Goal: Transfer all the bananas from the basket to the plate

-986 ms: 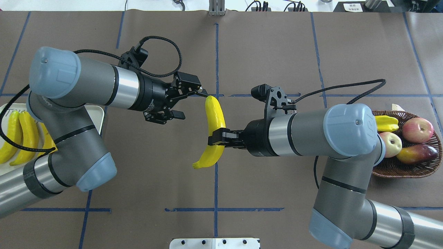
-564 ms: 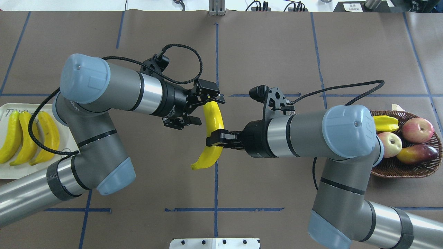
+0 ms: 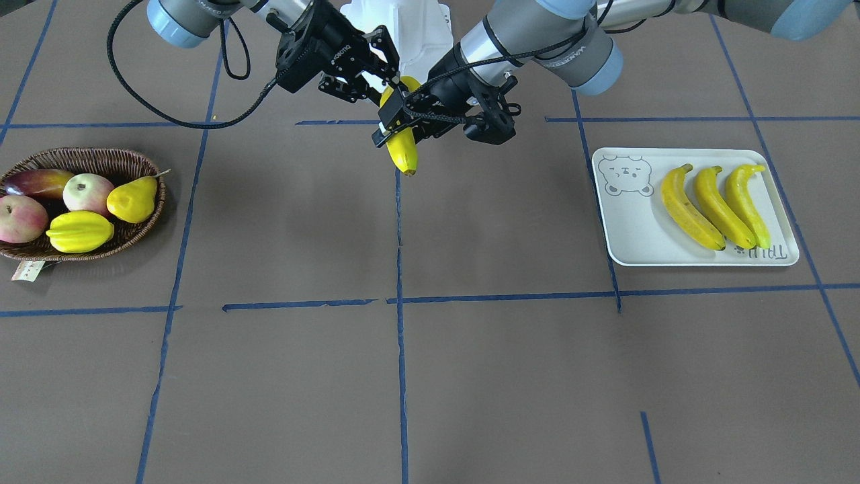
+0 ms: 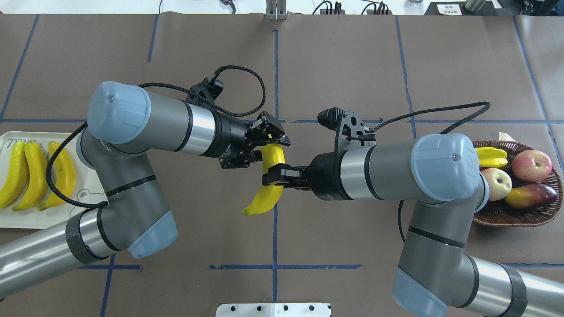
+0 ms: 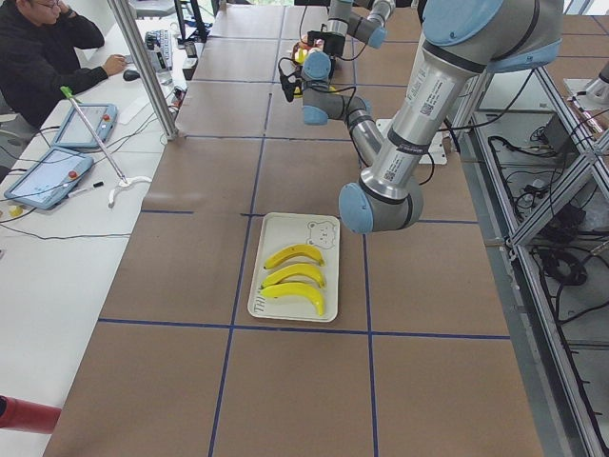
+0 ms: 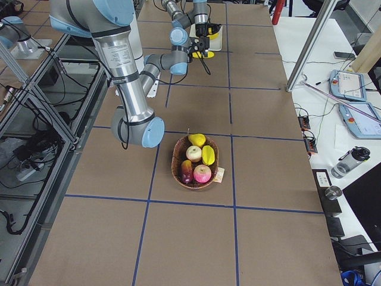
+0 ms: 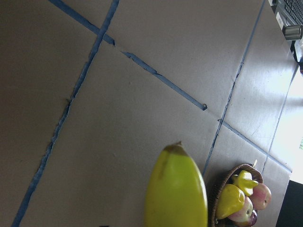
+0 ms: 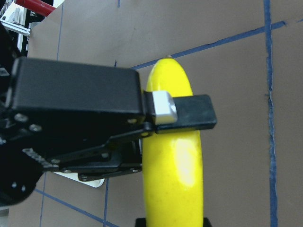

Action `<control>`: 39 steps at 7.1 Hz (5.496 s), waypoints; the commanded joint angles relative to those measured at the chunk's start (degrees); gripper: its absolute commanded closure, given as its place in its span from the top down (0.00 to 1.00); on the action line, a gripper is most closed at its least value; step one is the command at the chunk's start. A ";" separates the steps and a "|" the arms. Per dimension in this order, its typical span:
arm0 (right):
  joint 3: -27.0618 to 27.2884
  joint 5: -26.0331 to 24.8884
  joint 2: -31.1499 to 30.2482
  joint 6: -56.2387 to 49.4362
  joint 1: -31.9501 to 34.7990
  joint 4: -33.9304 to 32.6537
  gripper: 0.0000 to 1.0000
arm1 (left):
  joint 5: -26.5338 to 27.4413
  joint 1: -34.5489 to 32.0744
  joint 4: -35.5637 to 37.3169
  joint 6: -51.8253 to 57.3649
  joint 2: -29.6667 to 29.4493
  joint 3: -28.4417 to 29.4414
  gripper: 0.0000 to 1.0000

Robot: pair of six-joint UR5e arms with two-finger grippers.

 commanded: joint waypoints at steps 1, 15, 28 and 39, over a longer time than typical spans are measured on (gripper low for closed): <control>0.19 -0.55 0.08 0.09 -0.10 -0.05 0.61 | 0.01 -0.54 0.18 0.34 0.26 0.21 0.00; 2.30 -4.68 -6.25 1.85 1.75 -1.10 1.00 | 0.36 -14.61 17.58 29.79 32.08 -0.68 0.00; 5.15 28.46 -17.28 -62.79 43.40 -42.85 1.00 | -8.83 -38.09 44.26 83.81 32.25 -10.43 1.00; -19.04 34.87 -30.25 -96.94 68.01 -42.06 1.00 | -24.33 -56.71 48.26 111.26 38.23 4.34 1.00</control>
